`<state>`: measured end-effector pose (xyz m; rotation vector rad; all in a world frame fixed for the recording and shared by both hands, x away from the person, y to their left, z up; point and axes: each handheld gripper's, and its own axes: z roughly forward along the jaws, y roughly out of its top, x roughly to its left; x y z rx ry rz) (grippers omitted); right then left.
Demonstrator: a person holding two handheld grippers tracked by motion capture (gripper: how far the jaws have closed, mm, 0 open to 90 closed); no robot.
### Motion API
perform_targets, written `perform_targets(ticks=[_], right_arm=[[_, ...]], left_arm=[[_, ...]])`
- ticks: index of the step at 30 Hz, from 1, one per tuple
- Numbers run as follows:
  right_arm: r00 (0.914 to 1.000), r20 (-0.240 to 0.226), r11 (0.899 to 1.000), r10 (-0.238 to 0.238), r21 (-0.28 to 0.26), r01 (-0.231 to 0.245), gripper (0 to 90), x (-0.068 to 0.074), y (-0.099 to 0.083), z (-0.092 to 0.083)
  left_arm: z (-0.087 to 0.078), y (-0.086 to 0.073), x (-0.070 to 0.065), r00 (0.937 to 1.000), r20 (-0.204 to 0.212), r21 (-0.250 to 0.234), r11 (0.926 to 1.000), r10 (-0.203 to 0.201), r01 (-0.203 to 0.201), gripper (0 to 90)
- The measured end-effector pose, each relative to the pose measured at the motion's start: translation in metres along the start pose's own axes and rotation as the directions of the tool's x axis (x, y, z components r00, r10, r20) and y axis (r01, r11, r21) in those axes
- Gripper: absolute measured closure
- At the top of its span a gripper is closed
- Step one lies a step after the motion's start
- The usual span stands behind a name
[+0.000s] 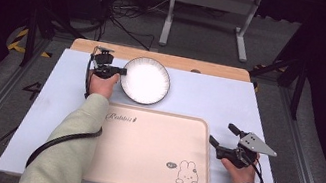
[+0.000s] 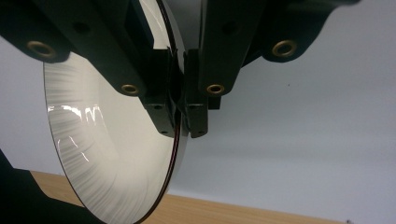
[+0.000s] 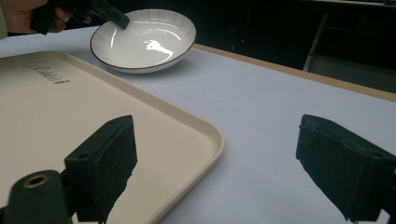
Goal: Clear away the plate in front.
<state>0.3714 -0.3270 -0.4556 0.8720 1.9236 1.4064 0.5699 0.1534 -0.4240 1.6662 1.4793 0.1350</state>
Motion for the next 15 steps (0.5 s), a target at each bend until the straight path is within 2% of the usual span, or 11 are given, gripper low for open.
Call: perform_targets(ticks=[5,8,15], right_arm=[[1.0000,-0.001,1.000,0.003,-0.001,-0.003,12.5,0.000,0.000,0.000],[1.0000,-0.002,1.000,0.004,-0.001,-0.004,12.5,0.000,0.000,0.000],[1.0000,-0.002,1.000,0.007,-0.002,-0.007,12.4,0.000,0.000,0.000]], left_arm=[[-0.005,0.006,-0.011,0.9997,-0.005,-0.012,0.9996,0.024,-0.024,84.2],[-0.009,0.010,-0.019,0.9981,-0.013,-0.013,0.9981,0.061,-0.061,83.7],[-0.024,0.017,-0.027,0.9972,0.012,-0.020,0.9971,0.073,-0.073,83.6]])
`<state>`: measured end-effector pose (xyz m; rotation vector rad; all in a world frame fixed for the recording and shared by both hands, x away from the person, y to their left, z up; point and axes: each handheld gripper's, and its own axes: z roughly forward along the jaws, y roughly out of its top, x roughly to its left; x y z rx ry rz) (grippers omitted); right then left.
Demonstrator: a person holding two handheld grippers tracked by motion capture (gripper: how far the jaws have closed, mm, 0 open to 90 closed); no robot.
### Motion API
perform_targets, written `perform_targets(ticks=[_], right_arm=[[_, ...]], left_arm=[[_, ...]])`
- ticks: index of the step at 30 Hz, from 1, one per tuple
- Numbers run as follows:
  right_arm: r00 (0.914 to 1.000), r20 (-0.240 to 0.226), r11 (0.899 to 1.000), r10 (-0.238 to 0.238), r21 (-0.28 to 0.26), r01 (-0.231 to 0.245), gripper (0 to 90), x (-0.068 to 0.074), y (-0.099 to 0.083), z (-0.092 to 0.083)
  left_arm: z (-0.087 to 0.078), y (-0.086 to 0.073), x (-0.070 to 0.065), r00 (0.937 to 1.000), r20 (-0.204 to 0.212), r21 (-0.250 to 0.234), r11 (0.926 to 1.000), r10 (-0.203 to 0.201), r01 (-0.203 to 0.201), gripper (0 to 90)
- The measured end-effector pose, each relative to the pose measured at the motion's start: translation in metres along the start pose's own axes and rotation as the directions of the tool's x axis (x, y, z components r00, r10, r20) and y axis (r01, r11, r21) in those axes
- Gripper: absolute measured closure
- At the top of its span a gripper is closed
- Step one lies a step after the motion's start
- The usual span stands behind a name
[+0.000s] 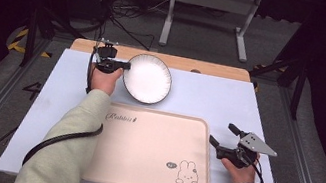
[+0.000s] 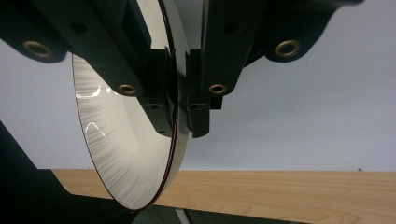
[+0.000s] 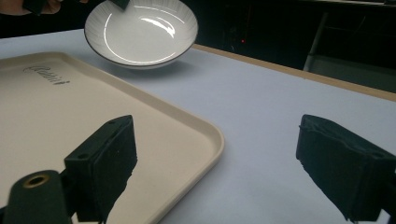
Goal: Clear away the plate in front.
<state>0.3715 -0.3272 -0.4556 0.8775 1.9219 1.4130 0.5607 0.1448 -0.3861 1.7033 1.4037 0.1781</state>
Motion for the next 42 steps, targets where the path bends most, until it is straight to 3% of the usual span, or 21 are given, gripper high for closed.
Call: perform_targets(ticks=[10,21,24,29,37,42], right_arm=[[1.0000,0.000,1.000,0.007,0.000,-0.007,12.5,-0.001,0.000,0.000],[0.9997,-0.007,1.000,0.021,-0.009,-0.022,8.0,-0.002,0.000,-0.001],[0.9990,-0.022,0.999,0.039,-0.018,-0.040,1.1,-0.005,-0.001,-0.002],[0.9995,-0.026,1.000,0.019,-0.018,-0.020,1.0,-0.003,-0.001,-0.002],[0.9994,-0.019,0.999,0.029,-0.019,-0.029,0.8,-0.004,-0.001,-0.002],[0.9993,-0.017,0.999,0.033,-0.023,-0.033,0.6,-0.004,-0.001,-0.002]], left_arm=[[-0.022,0.002,-0.006,0.9993,0.023,-0.011,0.9995,0.030,-0.030,83.4],[-0.048,-0.009,-0.012,0.9935,0.094,-0.007,0.9980,0.063,-0.063,83.4],[-0.055,-0.014,-0.015,0.9898,0.119,-0.005,0.9970,0.078,-0.078,83.3],[-0.063,-0.021,-0.021,0.9835,0.157,0.004,0.9958,0.090,-0.092,83.3],[-0.076,-0.030,-0.033,0.9709,0.195,0.029,0.9888,0.138,-0.146,83.4],[-0.084,-0.035,-0.038,0.9622,0.229,0.032,0.9867,0.148,-0.159,83.3]])
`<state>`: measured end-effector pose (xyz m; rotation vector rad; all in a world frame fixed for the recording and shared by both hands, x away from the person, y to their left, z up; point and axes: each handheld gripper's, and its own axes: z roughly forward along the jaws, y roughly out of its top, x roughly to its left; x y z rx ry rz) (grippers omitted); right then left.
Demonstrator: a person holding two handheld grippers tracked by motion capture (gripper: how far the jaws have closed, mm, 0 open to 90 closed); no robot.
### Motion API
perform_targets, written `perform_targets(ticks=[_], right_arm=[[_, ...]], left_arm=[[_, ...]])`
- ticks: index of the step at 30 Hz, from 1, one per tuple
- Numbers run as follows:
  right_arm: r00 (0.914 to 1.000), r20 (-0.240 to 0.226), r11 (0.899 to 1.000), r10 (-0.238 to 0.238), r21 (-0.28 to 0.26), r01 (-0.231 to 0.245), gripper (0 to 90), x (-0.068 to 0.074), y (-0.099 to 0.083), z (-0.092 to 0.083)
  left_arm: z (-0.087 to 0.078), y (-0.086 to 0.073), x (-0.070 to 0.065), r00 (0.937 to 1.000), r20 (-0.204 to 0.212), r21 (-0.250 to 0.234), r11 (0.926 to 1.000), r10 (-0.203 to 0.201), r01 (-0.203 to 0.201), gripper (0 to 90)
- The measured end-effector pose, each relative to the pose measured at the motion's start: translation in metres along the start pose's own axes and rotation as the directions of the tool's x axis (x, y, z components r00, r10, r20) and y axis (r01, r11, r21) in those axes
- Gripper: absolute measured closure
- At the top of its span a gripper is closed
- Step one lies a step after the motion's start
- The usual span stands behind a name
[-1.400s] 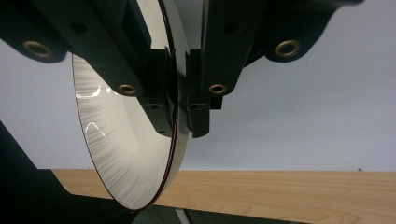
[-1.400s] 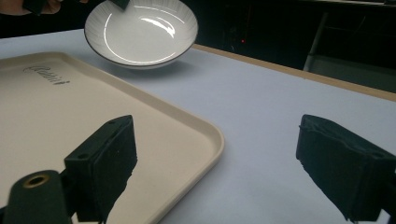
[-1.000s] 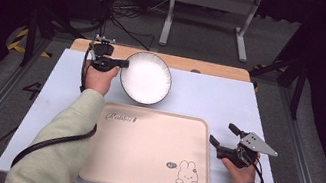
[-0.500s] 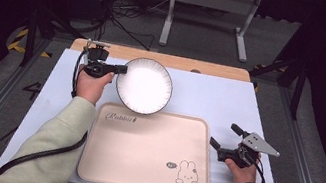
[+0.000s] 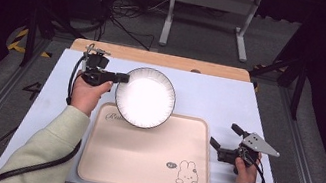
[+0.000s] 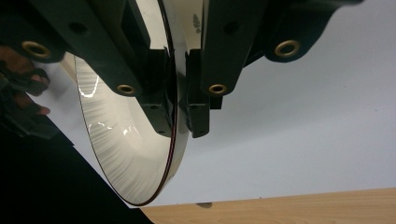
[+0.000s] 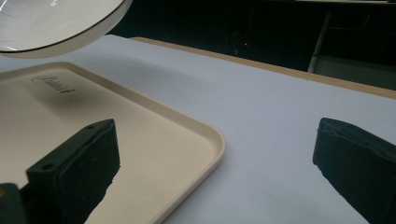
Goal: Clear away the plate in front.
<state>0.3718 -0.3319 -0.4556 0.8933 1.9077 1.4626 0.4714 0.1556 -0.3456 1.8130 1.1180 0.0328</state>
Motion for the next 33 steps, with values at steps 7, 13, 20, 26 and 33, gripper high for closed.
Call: perform_targets(ticks=[7,13,20,26,33], right_arm=[[1.0000,-0.001,1.000,-0.006,-0.003,0.006,0.6,0.001,0.000,0.000],[1.0000,-0.002,1.000,0.009,-0.009,-0.009,0.8,-0.001,0.000,-0.001],[0.9999,-0.011,1.000,0.005,-0.007,-0.005,1.2,-0.001,0.000,-0.001],[1.0000,-0.007,1.000,0.001,-0.006,-0.001,1.3,0.000,0.000,0.000],[0.9997,-0.015,1.000,-0.018,-0.007,0.017,1.4,0.001,0.000,-0.001]], left_arm=[[-0.006,-0.008,-0.007,0.9984,0.055,0.009,0.9999,0.012,-0.013,83.3],[-0.007,-0.015,-0.009,0.9962,0.087,0.018,0.9998,0.004,-0.005,83.2],[-0.011,-0.029,-0.009,0.9900,0.140,0.015,0.9998,-0.015,0.013,83.2],[-0.010,-0.033,-0.015,0.9900,0.141,0.037,0.9993,0.004,-0.009,83.1],[-0.002,-0.039,-0.018,0.9879,0.154,0.081,0.9961,0.022,-0.035,83.1]])
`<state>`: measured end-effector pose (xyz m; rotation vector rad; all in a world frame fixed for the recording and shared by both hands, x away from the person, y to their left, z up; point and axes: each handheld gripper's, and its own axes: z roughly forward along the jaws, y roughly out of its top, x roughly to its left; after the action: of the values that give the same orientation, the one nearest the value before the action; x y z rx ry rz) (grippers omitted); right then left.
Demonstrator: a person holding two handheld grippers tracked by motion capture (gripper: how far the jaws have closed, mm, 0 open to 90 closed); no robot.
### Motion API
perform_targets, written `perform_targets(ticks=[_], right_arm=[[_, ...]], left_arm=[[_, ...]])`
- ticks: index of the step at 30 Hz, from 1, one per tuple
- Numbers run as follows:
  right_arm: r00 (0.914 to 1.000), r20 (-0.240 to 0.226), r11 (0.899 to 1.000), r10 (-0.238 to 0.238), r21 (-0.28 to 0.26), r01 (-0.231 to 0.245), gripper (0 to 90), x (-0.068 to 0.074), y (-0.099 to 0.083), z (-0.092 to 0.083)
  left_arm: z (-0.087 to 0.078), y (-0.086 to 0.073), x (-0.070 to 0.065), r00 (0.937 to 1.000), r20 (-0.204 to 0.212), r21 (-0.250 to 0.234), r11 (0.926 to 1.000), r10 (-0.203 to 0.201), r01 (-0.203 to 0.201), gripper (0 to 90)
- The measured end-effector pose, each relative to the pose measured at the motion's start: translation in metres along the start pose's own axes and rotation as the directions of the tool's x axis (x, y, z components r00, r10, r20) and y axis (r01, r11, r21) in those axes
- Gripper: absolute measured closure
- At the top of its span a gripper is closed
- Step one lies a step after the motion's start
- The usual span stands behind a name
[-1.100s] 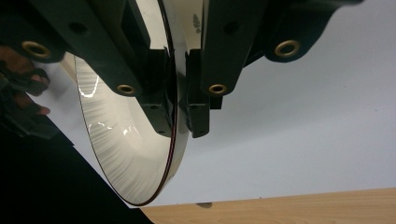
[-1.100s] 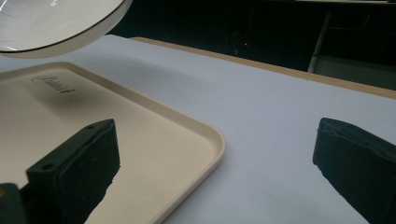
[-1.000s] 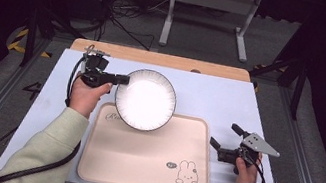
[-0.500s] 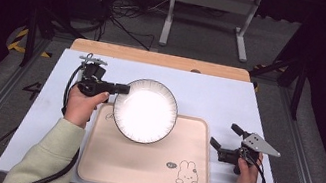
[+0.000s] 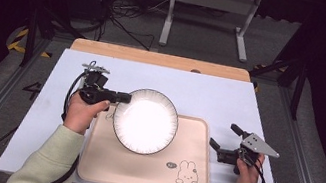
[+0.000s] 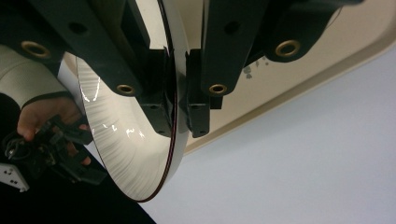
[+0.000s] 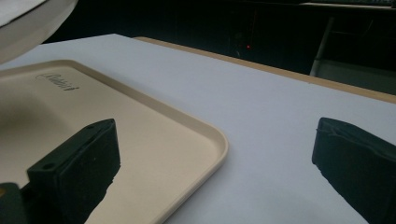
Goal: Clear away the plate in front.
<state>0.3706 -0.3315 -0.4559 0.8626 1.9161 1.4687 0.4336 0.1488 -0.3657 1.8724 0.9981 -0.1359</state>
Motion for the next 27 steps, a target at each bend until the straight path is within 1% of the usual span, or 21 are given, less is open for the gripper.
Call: perform_targets(ticks=[3,5,11,13,18,19,24,27], right_arm=[[1.0000,-0.009,1.000,-0.001,-0.001,0.001,1.6,0.000,0.000,0.000],[1.0000,-0.007,1.000,-0.002,0.001,0.002,1.5,0.000,0.000,0.000],[1.0000,-0.008,1.000,0.002,0.000,-0.002,1.5,-0.001,0.000,0.000],[0.9999,-0.012,1.000,-0.001,0.001,0.001,1.6,-0.001,0.000,0.000],[0.9999,-0.010,1.000,-0.005,0.001,0.005,1.5,0.000,0.000,0.000],[0.9998,-0.015,1.000,-0.013,0.004,0.014,2.6,0.000,0.000,0.000],[0.9993,-0.024,1.000,-0.029,0.007,0.029,2.8,0.001,0.000,0.001],[0.9994,-0.027,1.000,-0.022,0.004,0.022,2.6,0.001,0.000,0.000]], left_arm=[[0.005,-0.002,0.000,1.0000,0.000,0.025,0.9996,0.009,-0.009,83.0],[0.006,-0.002,0.001,1.0000,0.000,0.030,0.9995,0.010,-0.010,83.1],[0.013,-0.005,0.002,0.9998,0.014,0.075,0.9971,0.011,-0.012,83.1],[0.015,-0.006,0.003,0.9997,0.023,0.093,0.9956,0.007,-0.010,83.1],[0.020,-0.008,0.004,0.9992,0.040,0.117,0.9931,-0.001,-0.004,83.1],[0.021,-0.009,0.004,0.9992,0.040,0.123,0.9924,-0.003,-0.002,83.0],[0.027,-0.012,0.006,0.9989,0.047,0.146,0.9892,-0.007,0.000,83.0],[0.032,-0.014,0.006,0.9984,0.055,0.160,0.9872,-0.014,0.005,82.9]])
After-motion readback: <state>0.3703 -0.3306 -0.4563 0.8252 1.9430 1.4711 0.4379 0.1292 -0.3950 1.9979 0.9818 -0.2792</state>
